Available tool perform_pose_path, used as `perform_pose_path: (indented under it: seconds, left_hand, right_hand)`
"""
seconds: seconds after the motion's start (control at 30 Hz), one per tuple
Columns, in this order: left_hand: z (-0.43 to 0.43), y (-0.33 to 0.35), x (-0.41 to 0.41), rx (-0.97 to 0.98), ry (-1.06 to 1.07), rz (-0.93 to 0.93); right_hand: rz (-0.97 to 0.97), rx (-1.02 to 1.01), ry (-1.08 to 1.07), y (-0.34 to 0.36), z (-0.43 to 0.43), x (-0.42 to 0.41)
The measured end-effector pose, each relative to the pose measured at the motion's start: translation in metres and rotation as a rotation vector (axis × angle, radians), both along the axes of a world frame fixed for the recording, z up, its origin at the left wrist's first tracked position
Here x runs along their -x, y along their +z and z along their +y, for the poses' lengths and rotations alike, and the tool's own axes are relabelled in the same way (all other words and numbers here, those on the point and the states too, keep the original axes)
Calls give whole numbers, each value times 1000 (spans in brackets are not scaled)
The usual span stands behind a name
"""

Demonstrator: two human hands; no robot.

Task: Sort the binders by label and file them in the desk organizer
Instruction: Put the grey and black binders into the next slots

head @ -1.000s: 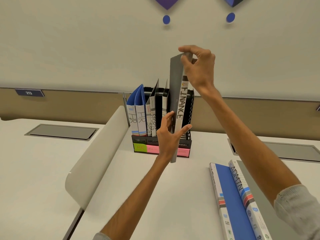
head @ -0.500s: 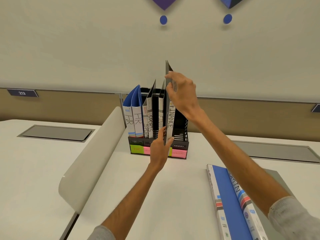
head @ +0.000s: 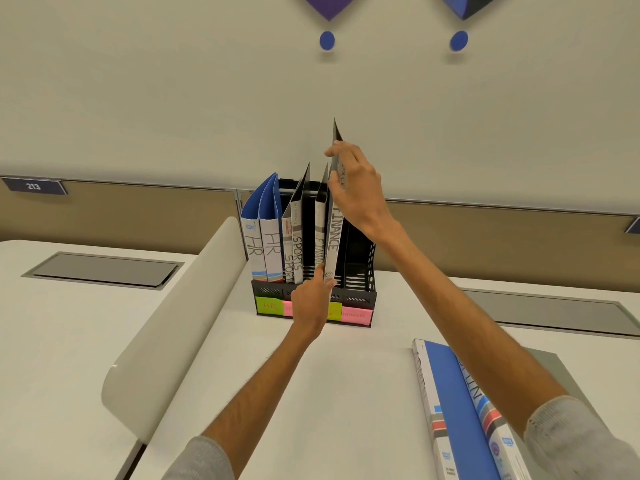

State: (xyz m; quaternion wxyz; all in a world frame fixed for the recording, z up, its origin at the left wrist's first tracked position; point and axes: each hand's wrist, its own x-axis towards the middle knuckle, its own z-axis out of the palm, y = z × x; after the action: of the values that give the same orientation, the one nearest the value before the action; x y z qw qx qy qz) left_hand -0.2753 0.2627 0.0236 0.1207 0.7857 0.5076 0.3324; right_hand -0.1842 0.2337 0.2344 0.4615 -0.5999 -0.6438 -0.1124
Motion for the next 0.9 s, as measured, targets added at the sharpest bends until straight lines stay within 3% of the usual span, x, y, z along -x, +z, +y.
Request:
perform_pose_path:
  seconds: [0.27,0.6,0.9]
  left_hand:
    - [28,5,-11,70,-13,-134]
    - [57,6,-26,196,161,-264]
    - [59,-18,-21,359,113,-302]
  right_hand:
    - [-24,14,13,3,26,-2]
    - [54,-13,29,1,50,-23]
    - [177,113,37,-57,67,-39]
